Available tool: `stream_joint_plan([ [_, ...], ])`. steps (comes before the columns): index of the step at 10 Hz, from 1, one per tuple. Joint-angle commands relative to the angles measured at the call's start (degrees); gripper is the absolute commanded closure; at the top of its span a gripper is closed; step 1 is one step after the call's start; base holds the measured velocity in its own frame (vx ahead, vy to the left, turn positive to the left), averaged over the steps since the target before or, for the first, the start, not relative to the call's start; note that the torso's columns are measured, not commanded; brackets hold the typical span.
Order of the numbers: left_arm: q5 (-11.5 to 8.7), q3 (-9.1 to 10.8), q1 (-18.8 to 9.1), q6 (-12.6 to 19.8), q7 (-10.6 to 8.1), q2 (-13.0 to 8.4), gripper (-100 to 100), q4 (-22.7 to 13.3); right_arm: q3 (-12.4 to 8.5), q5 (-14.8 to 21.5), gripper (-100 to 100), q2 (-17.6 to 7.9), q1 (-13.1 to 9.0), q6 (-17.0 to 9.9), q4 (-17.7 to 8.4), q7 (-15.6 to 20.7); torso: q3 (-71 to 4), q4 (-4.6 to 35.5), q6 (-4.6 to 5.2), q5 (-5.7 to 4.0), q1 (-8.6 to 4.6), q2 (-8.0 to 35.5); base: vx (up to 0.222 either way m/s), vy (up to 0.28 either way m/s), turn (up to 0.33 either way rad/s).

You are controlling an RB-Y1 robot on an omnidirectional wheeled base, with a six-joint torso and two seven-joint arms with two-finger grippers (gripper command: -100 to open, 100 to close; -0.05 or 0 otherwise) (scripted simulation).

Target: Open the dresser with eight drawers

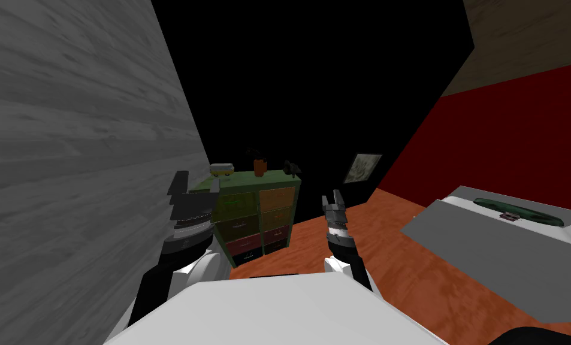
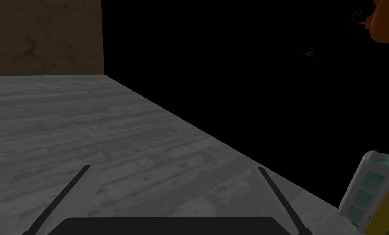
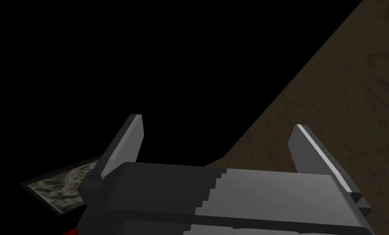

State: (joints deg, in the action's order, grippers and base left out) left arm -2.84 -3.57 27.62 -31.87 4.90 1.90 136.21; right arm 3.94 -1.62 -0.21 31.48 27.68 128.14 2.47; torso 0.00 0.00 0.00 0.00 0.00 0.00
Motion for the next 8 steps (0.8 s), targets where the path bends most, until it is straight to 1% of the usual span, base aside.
stream_joint_plan([
  [1, 0.0, 0.0, 0.0, 0.0, 0.0, 0.0, 0, 0.0, 0.0, 0.0, 0, 0.0, 0.0, 0.0, 0.0, 0.0, -4.7, 2.3, 0.0, 0.0, 0.0, 2.3, 0.0, 0.0, 0.0],
  [3, 0.0, 0.0, 0.0, 0.0, 0.0, 0.0, 0, 0.0, 0.0, 0.0, 0, 0.0, 0.0, 0.0, 0.0, 0.0, -20.1, 10.1, 0.0, 0.0, 0.0, 10.0, 0.0, 0.0, 0.0],
  [8, 0.0, 0.0, 0.0, 0.0, 0.0, 0.0, 0, 0.0, 0.0, 0.0, 0, 0.0, 0.0, 0.0, 0.0, 0.0, -62.3, 31.1, 0.0, 0.0, 0.0, 31.2, 0.0, 0.0, 0.0],
])
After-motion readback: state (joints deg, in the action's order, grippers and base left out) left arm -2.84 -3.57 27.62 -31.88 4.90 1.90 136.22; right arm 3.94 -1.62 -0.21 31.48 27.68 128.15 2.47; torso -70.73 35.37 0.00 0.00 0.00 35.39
